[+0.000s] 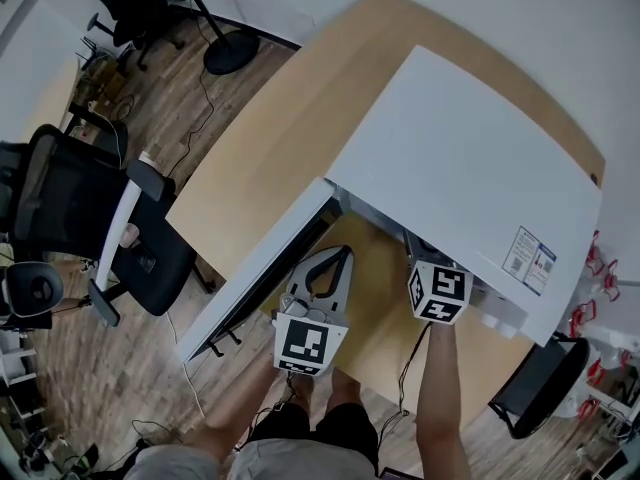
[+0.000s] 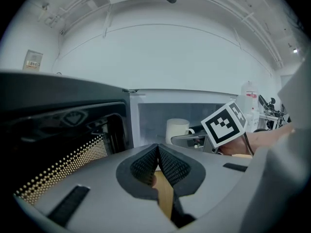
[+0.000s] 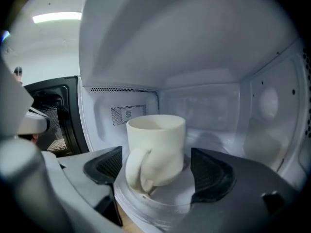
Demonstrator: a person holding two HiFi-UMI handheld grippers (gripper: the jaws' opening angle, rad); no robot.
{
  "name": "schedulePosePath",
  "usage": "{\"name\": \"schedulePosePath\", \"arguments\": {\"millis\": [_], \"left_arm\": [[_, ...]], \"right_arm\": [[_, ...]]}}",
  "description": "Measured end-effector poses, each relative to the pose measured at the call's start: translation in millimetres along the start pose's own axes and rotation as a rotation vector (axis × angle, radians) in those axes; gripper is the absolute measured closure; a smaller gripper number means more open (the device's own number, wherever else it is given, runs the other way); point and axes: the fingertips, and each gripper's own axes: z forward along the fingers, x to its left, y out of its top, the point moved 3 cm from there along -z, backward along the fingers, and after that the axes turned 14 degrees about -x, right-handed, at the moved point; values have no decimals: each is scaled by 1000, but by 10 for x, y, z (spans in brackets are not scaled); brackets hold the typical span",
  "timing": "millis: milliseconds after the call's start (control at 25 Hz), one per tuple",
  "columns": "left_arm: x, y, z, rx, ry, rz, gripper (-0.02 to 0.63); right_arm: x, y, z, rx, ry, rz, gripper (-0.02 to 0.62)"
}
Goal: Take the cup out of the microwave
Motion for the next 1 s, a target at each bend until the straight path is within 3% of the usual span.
{"name": "schedulePosePath", "arguments": {"millis": [600, 1000], "left_arm": [[50, -67, 49, 18, 2, -7, 584], [77, -72, 20, 19, 2, -7, 584]], "right_arm": [[-67, -61, 32, 68, -14, -79, 189], [-43, -55, 8, 75, 9, -90, 233]]}}
